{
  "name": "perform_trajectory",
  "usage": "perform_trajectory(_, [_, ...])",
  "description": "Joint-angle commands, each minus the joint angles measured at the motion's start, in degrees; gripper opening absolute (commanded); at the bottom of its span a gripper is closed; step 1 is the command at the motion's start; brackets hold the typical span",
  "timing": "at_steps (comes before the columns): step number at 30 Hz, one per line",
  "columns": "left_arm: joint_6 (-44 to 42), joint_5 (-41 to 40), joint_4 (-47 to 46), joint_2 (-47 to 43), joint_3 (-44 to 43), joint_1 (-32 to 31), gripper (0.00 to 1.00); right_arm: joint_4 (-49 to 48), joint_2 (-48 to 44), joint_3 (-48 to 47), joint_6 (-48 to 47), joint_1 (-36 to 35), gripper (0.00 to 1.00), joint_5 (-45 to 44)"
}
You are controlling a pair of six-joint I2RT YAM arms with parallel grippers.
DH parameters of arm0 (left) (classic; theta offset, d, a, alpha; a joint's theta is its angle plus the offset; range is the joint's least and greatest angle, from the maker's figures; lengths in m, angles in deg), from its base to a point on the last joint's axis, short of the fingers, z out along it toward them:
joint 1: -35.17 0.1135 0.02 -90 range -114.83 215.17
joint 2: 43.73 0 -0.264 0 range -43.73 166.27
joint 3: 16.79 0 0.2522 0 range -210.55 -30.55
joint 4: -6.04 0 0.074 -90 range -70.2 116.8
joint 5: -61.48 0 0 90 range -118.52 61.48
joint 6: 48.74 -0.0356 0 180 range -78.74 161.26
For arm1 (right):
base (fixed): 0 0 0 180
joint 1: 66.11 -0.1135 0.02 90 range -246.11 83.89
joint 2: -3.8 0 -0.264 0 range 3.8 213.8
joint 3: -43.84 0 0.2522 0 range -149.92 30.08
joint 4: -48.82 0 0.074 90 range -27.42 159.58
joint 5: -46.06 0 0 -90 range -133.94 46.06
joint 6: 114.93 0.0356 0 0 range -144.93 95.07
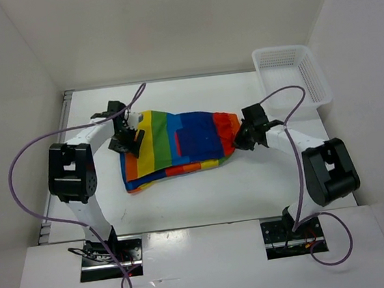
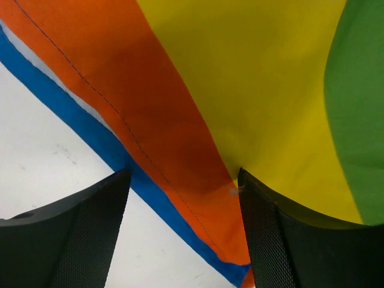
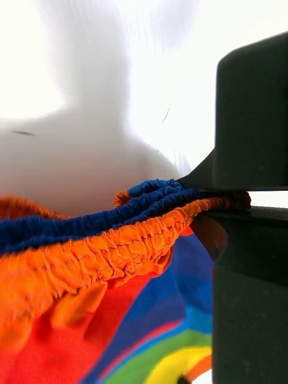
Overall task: Fold and stack the shorts
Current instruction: Fold the shorts
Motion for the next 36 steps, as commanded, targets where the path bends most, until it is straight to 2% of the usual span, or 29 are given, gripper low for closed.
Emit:
perform_trajectory(1, [3.3, -6.1, -4.7, 0.7, -0.9, -3.0, 0.8, 5.9, -7.5, -6.3, -4.2, 1.1, 0.0, -9.6])
perform_trajectory(3, [3.8, -5.0, -4.7, 0.7, -0.9, -3.6, 0.8, 8.9, -9.7, -7.6, -6.1, 2.9, 0.0, -11.6])
perform_trajectory(6, [3.8, 2.4, -4.7, 0.1, -2.3, -3.6, 0.81, 12.7, -12.0, -12.5, -12.1, 2.9, 0.0, -15.8])
perform_trajectory(9, [3.3, 10.4, -3.5, 0.1, -3.8, -3.6, 0.82, 19.3, -10.1, -21.0, -18.1, -2.5, 0.0, -23.7])
perform_trajectory(11, [3.3, 13.9, -3.5, 2.0, -4.8, -3.6, 0.83, 23.0, -6.1, -27.3, -20.7, -9.1, 0.0, -29.2])
perform_trajectory(13, [3.3, 15.6, -3.5, 3.6, -7.2, -4.1, 0.83, 25.2, -2.7, -33.0, -21.7, -15.8, 0.0, -31.5])
perform_trajectory(16, [4.4, 17.8, -3.5, 7.4, -11.2, -4.7, 0.84, 26.7, 4.4, -39.6, -22.3, -22.2, 0.0, -32.9])
perform_trajectory(19, [5.8, 18.9, -4.7, 10.0, -14.9, -4.7, 0.86, 26.2, 9.8, -44.5, -22.3, -25.0, 0.0, -32.9])
perform_trajectory(22, [7.2, 15.5, -5.5, 11.4, -17.6, -4.7, 0.86, 26.2, 13.0, -49.0, -22.9, -25.0, 0.0, -32.1])
perform_trajectory(25, [7.9, 12.1, -6.2, 11.4, -21.3, -4.7, 0.86, 25.7, 13.1, -49.7, -23.4, -25.0, 0.0, -32.1])
perform_trajectory(30, [7.9, 8.8, -8.2, 8.7, -24.8, -4.7, 0.87, 24.6, 8.0, -41.6, -22.1, -24.3, 0.0, -30.8])
perform_trajectory(33, [7.9, 8.8, -4.2, 13.8, -33.2, -5.9, 0.87, 23.2, 5.1, -36.7, -19.9, -22.2, 0.0, -28.0])
perform_trajectory(36, [6.0, 9.6, -2.8, 16.3, -37.1, -9.6, 0.85, 22.5, 2.3, -33.0, -17.8, -19.3, 0.0, -25.3])
